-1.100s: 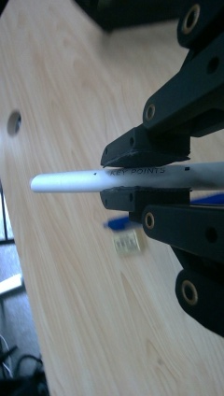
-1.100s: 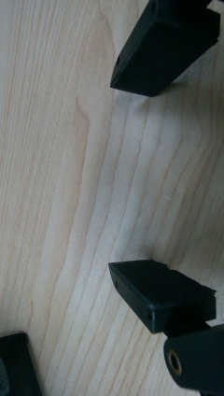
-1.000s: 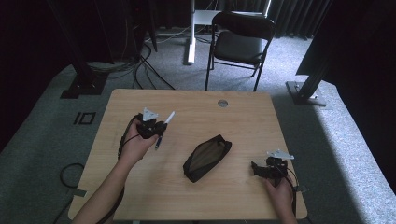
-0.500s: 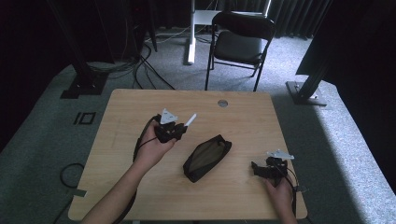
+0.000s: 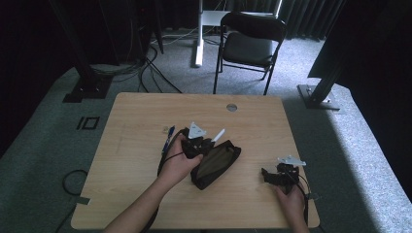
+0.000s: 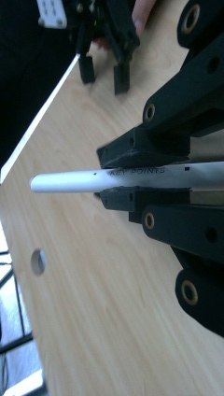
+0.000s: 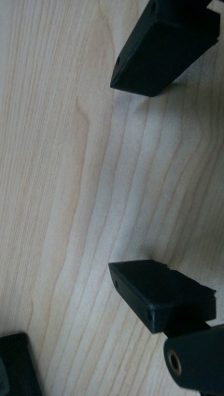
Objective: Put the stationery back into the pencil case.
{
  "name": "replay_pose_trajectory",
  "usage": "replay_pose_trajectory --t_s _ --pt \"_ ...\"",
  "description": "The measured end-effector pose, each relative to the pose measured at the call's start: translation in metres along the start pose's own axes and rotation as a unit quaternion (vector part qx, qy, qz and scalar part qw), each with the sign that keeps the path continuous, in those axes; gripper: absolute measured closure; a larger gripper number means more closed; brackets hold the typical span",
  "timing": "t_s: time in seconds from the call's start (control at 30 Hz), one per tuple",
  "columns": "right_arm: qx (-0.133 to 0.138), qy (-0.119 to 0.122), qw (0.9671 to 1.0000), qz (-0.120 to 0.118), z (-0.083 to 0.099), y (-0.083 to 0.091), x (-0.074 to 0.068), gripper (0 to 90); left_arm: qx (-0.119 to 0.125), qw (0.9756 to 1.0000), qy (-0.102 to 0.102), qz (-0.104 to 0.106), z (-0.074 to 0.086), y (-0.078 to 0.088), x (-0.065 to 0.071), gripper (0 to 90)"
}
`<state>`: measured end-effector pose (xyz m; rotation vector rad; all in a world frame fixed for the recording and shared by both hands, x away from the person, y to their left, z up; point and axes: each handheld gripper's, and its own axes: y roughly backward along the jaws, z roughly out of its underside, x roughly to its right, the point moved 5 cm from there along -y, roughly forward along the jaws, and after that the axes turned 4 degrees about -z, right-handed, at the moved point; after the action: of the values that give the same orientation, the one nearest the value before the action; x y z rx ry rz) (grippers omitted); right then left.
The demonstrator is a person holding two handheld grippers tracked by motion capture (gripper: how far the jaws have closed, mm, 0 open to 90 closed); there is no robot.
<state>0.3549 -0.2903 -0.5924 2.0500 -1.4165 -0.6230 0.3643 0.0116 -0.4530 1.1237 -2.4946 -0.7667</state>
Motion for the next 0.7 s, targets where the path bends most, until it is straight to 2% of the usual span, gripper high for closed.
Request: replay_pose_trajectory --t_s 0.13,0.33,0.47,0.7 --pt "-0.001 0.0 1.0 0.0 0.0 0.0 0.0 10.6 -0.011 0.9999 0.002 0.009 0.007 -0.008 0.008 79.1" --pt "0.0 0.0 1.0 0.0 0.0 0.0 0.0 10.6 -0.03 0.9992 0.02 0.016 0.018 -0.02 0.014 79.1" --pt "0.0 -0.001 1.0 0.0 0.0 0.0 0.0 10.6 -0.052 0.9983 0.022 0.013 0.03 -0.03 0.014 79.1" --pt "0.0 -0.001 1.0 0.0 0.0 0.0 0.0 10.6 -0.089 0.9957 0.023 0.013 0.037 -0.041 0.013 79.1"
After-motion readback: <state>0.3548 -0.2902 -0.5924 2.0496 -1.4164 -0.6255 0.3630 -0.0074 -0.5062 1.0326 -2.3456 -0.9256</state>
